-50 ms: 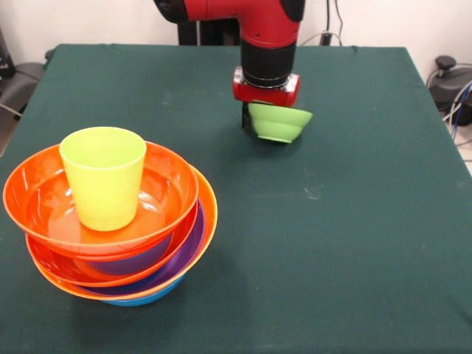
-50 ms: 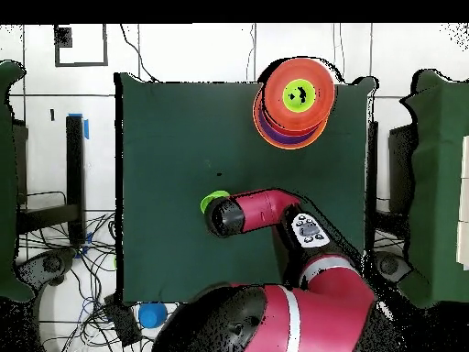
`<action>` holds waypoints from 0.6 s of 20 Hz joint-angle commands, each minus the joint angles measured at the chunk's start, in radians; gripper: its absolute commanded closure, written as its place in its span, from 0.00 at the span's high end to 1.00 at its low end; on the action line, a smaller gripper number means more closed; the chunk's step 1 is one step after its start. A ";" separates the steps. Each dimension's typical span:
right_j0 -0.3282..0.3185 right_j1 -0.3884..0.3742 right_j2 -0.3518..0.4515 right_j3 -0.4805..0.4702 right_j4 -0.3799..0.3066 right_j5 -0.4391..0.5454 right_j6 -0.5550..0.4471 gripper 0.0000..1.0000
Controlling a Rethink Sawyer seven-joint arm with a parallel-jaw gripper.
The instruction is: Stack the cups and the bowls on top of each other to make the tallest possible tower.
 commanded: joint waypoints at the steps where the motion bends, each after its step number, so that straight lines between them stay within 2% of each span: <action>1: 0.051 0.123 0.014 -0.094 -0.085 -0.087 -0.021 0.00; 8: 0.055 0.119 0.010 -0.088 -0.071 -0.122 0.000 0.00; 12: 0.041 0.062 0.020 -0.058 -0.048 -0.105 -0.002 0.00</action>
